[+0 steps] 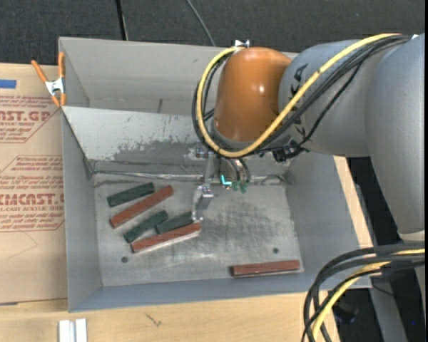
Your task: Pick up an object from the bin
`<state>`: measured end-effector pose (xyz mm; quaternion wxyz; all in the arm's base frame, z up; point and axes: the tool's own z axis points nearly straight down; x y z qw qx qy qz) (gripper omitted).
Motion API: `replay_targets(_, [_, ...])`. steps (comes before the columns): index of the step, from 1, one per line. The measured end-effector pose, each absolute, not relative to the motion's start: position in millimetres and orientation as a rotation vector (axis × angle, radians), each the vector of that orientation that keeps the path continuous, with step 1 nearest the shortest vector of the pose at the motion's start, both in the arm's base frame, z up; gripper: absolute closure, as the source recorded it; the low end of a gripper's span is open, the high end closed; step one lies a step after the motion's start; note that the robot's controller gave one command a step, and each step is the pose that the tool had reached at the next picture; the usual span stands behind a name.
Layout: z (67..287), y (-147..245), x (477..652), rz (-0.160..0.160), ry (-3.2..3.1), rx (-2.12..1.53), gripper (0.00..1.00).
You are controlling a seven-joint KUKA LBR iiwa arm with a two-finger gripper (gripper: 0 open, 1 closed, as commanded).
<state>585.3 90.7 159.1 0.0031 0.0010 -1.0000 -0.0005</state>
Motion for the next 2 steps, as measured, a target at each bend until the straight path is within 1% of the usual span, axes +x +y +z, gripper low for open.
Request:
replay_targets(1, [164,90,587.2,-0.003,-3.143,0.001,0.00])
replay_targets(2, [73,88,528.5,0.000,-3.128,0.163,1.00])
